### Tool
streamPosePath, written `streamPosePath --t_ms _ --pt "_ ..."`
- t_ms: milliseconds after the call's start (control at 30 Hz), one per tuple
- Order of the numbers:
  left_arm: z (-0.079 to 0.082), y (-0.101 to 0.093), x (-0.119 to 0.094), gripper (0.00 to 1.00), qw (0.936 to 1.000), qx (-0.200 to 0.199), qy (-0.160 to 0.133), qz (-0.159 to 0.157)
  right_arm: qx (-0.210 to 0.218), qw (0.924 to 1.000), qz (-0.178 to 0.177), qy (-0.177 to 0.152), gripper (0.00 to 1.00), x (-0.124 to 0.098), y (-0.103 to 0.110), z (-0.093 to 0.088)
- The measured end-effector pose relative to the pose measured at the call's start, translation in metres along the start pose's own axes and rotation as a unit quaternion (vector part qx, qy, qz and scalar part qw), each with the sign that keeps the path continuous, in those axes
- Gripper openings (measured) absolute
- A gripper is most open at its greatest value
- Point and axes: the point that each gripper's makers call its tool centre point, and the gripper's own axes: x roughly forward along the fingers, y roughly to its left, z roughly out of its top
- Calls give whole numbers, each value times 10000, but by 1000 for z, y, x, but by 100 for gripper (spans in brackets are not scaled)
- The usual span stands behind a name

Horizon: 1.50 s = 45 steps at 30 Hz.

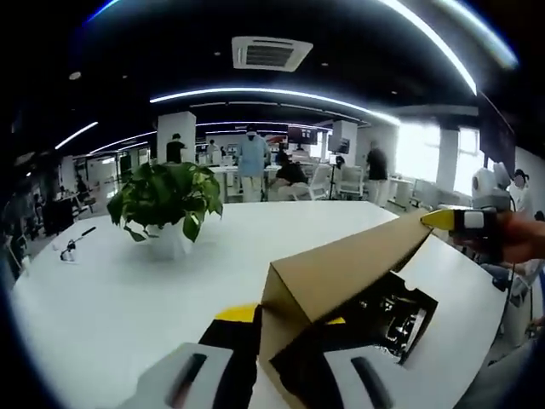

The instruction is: Operate the shoe box by opening the lid, removing the specified soft item, and placing it in the target area until the item is outside and the box remains undamaged.

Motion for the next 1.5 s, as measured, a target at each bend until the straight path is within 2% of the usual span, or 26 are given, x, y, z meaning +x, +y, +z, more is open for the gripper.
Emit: streamPosePath --t_ms 300,600,667,733,833,1067,1100,1233,1500 --pt "3 2 1 15 10000 -45 51 49 -89 9996 261 -19 58 -6 4 3" --pt "7 5 5 14 9999 -117 74 76 -562 9972 448 194 54 -7 1 -8" --pt "7 6 6 14 9999 -105 80 78 -656 9967 406 247 51 -6 -2 -11" --pt "7 7 7 14 9999 -72 93 87 -775 9965 156 274 42 -4 -13 -12" --pt "8 7 8 14 9999 -40 94 92 -473 9988 -2 99 32 1 -22 -6" --pt "9 10 10 13 9999 -62 58 87 -283 9980 -556 37 4 0 -42 -2" --pt "9 9 10 13 9999 -71 38 69 -250 9987 -437 36 4 1 -38 -2" --pt "10 10 11 13 10000 -39 11 85 -384 9981 -489 7 3 2 -39 0" --pt "4 15 18 11 9999 -23 93 102 -293 9981 -535 -63 2 13 -44 2"
